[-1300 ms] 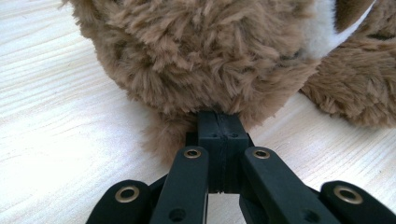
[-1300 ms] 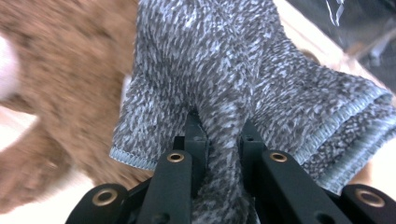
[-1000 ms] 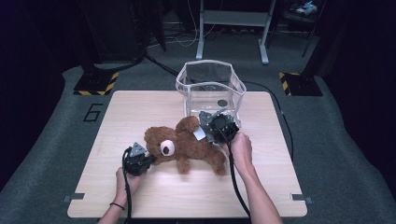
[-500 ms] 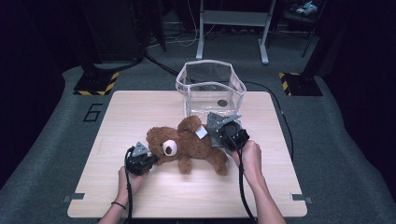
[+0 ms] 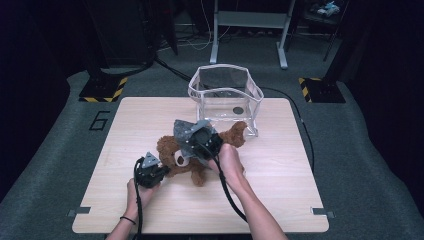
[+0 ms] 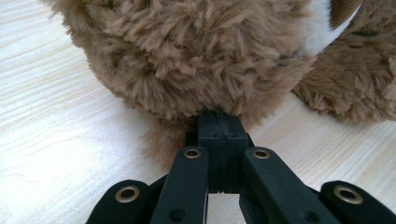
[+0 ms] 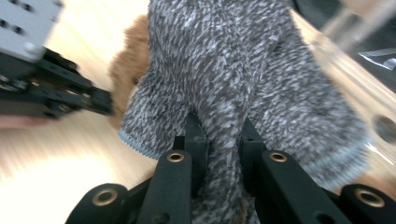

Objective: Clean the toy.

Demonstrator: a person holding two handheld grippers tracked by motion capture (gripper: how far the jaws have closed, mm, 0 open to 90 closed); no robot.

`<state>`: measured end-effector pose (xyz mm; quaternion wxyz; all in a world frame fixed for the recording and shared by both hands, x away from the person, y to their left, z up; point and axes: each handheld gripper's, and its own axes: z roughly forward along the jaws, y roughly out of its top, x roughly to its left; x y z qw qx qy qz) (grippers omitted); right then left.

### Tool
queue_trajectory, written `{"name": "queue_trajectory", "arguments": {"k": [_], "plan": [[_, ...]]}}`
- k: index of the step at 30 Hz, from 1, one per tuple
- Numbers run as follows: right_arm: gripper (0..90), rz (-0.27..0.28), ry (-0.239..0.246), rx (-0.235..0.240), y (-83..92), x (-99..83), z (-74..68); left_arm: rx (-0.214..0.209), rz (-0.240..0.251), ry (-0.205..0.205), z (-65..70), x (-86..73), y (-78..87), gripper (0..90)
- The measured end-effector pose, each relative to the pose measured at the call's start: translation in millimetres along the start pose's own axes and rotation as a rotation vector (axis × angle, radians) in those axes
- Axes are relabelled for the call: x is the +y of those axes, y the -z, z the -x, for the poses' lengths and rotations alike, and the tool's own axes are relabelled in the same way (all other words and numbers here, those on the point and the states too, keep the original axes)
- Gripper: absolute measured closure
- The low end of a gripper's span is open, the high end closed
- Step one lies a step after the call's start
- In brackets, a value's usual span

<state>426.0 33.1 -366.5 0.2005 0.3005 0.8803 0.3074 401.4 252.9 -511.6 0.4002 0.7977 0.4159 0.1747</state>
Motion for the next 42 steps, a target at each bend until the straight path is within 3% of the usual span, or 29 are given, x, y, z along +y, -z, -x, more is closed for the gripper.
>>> {"name": "queue_trajectory", "arguments": {"k": [5,7,9,10,13,16,20,22,28,36,42], "plan": [[79.8,0.0,0.069,0.037,-24.0,21.7,-22.5,0.002,0.005,0.0,2.9,-0.1,-1.1,90.0],[79.7,-0.015,0.089,0.047,-34.2,29.4,-32.5,0.018,0.006,-0.041,1.9,0.9,-1.1,90.0],[79.6,-0.041,0.116,0.031,-46.1,34.8,-43.3,0.014,0.006,-0.041,2.8,1.5,-1.3,90.0],[79.7,-0.05,0.124,0.023,-49.9,35.5,-46.0,0.007,0.007,-0.016,4.5,0.8,-1.7,90.0],[79.7,-0.074,0.143,0.006,-58.6,32.7,-47.3,0.012,0.003,-0.035,2.5,0.4,-1.2,90.0],[79.8,-0.077,0.137,-0.003,-57.3,27.4,-42.0,0.006,0.006,-0.037,2.6,0.7,-1.9,90.0],[79.8,-0.095,0.109,-0.038,-48.2,17.2,-28.7,-0.01,0.006,-0.004,3.5,0.0,-2.4,90.0],[79.8,-0.107,0.098,-0.059,-44.7,10.1,-20.6,-0.007,0.002,-0.022,1.7,0.5,-2.2,90.0],[79.8,-0.143,0.044,-0.104,-33.8,-19.9,5.5,-0.021,-0.001,-0.021,0.4,0.8,-2.2,90.0],[79.9,-0.103,-0.029,-0.141,-14.3,-51.3,29.2,-0.024,0.003,-0.013,-0.1,0.7,-1.8,90.0],[79.8,-0.134,-0.094,-0.173,-3.4,-79.3,48.3,-0.029,-0.002,-0.009,-1.0,0.7,-1.7,89.9]]}}
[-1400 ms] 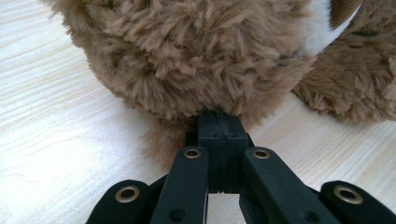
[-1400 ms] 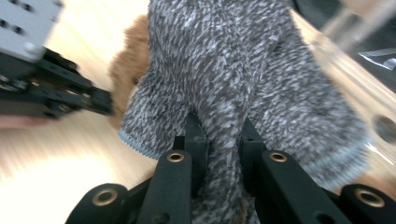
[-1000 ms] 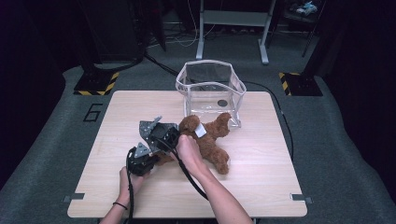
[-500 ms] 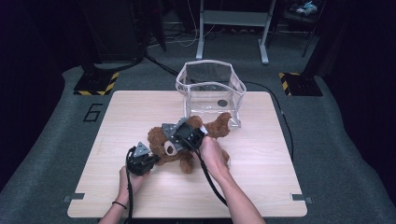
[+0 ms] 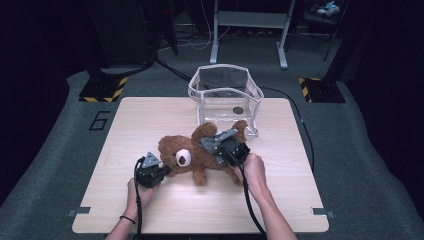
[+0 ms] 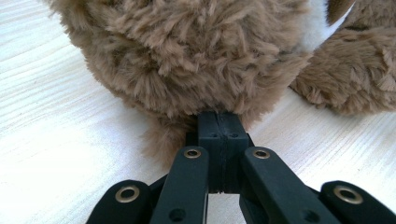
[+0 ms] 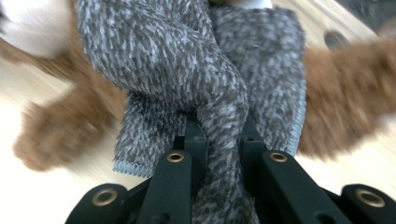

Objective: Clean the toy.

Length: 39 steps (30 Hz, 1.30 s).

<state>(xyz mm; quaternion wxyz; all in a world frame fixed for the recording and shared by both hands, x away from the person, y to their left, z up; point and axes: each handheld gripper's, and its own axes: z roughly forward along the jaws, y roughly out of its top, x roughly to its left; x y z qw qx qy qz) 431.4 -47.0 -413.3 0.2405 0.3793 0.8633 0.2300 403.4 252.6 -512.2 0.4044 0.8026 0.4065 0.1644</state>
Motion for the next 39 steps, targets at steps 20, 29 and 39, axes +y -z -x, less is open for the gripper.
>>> {"name": "queue_trajectory", "arguments": {"k": [20,29,39], "plan": [[79.7,0.063,-0.014,0.035,15.0,-7.4,-9.1,0.014,-0.036,0.063,-6.6,-2.3,0.0,56.3],[79.7,0.138,0.07,0.098,19.5,13.8,-44.5,0.043,-0.097,0.057,-7.7,-3.4,-7.4,41.5],[79.7,0.169,0.191,0.166,5.4,40.9,-95.7,0.082,-0.102,0.032,-5.8,-1.5,-8.6,83.5]]}}
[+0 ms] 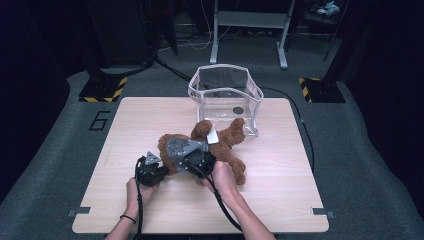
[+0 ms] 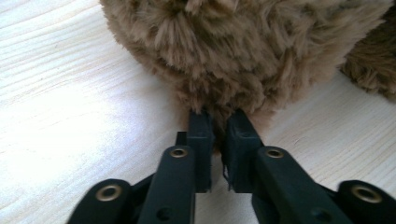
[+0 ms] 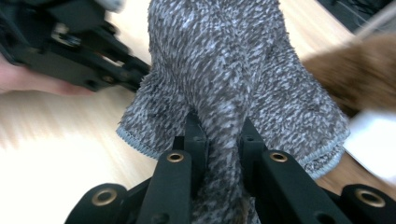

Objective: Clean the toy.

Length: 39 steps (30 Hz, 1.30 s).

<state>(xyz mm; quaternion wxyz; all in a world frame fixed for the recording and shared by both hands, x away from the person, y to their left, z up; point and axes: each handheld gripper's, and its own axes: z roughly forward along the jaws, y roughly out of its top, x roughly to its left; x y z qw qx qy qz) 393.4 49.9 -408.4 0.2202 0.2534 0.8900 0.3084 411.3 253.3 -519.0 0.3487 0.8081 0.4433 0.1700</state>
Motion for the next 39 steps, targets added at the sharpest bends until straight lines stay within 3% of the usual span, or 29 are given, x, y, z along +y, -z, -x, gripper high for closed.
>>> {"name": "queue_trajectory", "arguments": {"k": [1,2,3,5,6,7,8,13,16,24,30,35,39], "plan": [[79.7,-0.008,0.009,0.015,-3.7,2.7,-5.0,0.004,-0.011,-0.014,-0.3,0.5,0.7,84.4],[79.7,-0.012,0.028,0.021,-8.3,4.4,-10.0,0.01,0.018,0.002,0.6,0.3,-1.3,85.0],[79.6,-0.016,0.039,0.027,-13.0,5.9,-15.1,0.009,0.016,0.015,1.3,0.2,-1.4,85.3],[79.7,-0.031,0.057,0.029,-20.9,7.2,-22.6,-0.003,-0.037,-0.044,-2.8,1.2,2.5,85.8],[79.6,-0.041,0.068,0.024,-25.9,7.2,-25.2,-0.001,0.014,0.016,1.3,0.3,-1.2,85.9],[79.6,-0.063,0.067,0.026,-31.1,6.6,-27.6,-0.01,-0.008,0.001,-0.2,0.6,0.4,86.1],[79.6,-0.059,0.077,0.019,-35.5,5.7,-28.0,-0.009,0.006,0.021,0.7,0.4,-0.3,86.2],[79.8,-0.124,0.086,0.002,-46.3,-2.2,-27.0,-0.007,0.015,0.003,-1.4,-0.4,-0.7,86.3],[79.9,-0.131,0.088,-0.002,-48.1,-7.2,-24.8,-0.015,-0.001,-0.007,-2.9,-0.4,0.6,86.3],[79.9,-0.14,0.043,-0.055,-31.1,-21.6,2.8,-0.009,0.005,-0.023,-4.4,-1.4,0.9,86.5],[79.8,-0.151,-0.038,-0.093,-15.4,-40.9,33.1,-0.004,0.006,-0.017,-4.4,-1.2,0.8,86.4],[79.8,-0.131,-0.111,-0.12,-2.2,-56.6,50.8,-0.004,0.0,-0.02,-5.0,-0.8,1.0,86.4],[79.8,-0.147,-0.148,-0.141,7.0,-69.4,62.9,-0.009,0.005,-0.018,-5.7,-0.7,0.4,86.4]]}}
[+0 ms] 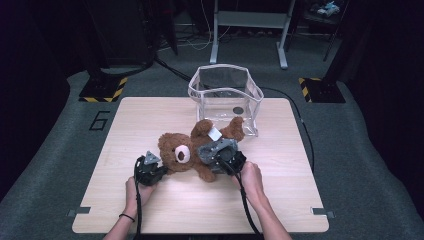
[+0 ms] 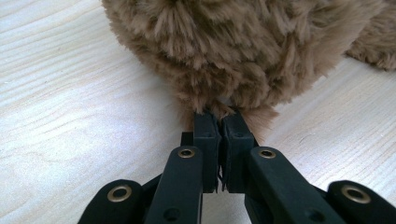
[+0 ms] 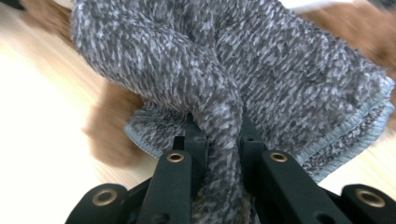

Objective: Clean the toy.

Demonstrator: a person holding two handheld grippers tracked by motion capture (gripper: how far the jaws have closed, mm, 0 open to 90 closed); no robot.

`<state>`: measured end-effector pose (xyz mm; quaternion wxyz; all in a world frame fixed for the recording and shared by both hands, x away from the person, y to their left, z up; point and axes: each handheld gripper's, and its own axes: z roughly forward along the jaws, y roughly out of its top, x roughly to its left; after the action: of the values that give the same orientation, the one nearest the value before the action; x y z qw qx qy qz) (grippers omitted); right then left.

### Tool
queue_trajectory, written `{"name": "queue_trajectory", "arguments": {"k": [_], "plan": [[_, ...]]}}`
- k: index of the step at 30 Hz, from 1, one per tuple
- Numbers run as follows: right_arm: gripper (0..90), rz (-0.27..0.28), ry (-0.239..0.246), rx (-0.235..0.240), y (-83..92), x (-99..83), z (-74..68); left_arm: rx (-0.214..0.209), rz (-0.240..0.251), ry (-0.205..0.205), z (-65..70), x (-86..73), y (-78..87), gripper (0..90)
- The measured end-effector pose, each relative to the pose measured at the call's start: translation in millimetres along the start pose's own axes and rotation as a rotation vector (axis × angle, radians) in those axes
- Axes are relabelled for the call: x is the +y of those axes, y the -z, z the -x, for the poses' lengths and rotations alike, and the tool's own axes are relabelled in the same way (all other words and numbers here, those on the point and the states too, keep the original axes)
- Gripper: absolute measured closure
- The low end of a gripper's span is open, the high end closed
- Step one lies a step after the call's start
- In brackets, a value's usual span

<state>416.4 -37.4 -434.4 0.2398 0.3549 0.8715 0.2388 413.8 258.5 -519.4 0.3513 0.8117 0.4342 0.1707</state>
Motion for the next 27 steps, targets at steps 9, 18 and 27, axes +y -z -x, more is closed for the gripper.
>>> {"name": "queue_trajectory", "arguments": {"k": [9,18,27], "plan": [[79.7,-0.051,-0.087,-0.038,4.8,-35.6,28.0,-0.001,-0.016,-0.01,-1.3,0.8,1.0,86.4],[79.7,-0.047,-0.15,-0.057,15.3,-59.2,38.6,0.004,-0.006,0.002,-0.9,0.6,0.2,86.4],[79.7,0.069,-0.023,0.005,33.9,-12.0,-7.6,0.004,-0.012,0.001,-0.9,0.9,0.5,86.3]]}}
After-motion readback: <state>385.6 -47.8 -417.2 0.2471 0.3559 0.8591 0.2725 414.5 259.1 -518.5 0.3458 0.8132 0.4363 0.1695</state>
